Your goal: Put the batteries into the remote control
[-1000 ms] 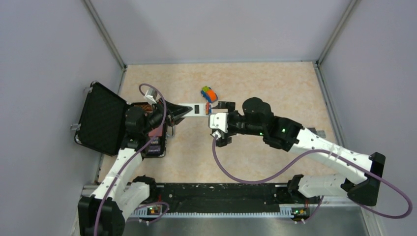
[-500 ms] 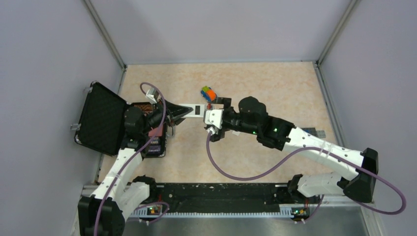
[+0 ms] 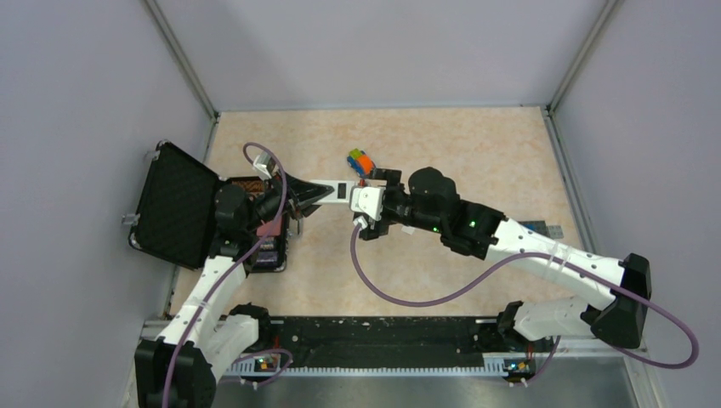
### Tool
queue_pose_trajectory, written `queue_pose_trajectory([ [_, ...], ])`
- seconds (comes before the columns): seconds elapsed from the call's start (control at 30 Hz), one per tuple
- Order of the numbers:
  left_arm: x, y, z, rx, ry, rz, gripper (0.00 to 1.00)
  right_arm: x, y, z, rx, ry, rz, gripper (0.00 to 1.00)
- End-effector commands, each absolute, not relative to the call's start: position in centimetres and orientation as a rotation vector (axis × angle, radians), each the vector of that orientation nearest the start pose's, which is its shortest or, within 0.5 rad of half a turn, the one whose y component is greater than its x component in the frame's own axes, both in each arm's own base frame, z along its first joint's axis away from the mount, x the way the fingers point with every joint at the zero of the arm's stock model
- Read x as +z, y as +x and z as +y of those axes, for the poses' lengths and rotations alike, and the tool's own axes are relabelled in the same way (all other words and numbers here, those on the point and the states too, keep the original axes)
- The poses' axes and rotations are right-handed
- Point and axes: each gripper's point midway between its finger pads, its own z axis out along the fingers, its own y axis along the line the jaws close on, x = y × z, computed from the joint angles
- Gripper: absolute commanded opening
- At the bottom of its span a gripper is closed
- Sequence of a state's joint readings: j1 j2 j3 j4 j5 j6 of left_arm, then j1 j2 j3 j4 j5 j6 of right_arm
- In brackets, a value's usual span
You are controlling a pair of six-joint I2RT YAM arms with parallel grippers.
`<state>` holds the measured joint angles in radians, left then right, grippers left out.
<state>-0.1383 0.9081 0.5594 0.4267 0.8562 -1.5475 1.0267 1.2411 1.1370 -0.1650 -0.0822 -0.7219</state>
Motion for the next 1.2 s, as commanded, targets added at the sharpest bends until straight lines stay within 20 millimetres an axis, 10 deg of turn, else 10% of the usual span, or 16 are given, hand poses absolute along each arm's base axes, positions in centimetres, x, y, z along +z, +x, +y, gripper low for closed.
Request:
queue_pose_trajectory([
  [0.0, 33.3, 23.6, -19.6, -1.909, -0.366, 1.770, 0.00, 31.8, 22.6, 35.6, 0.312, -1.432, 1.104, 0.83],
  [1.17, 33.9, 24.1, -19.5, -1.933, -0.447, 1.767, 0.00, 30.0, 22.6, 35.3, 0.265, -1.500, 1.120, 0.55],
])
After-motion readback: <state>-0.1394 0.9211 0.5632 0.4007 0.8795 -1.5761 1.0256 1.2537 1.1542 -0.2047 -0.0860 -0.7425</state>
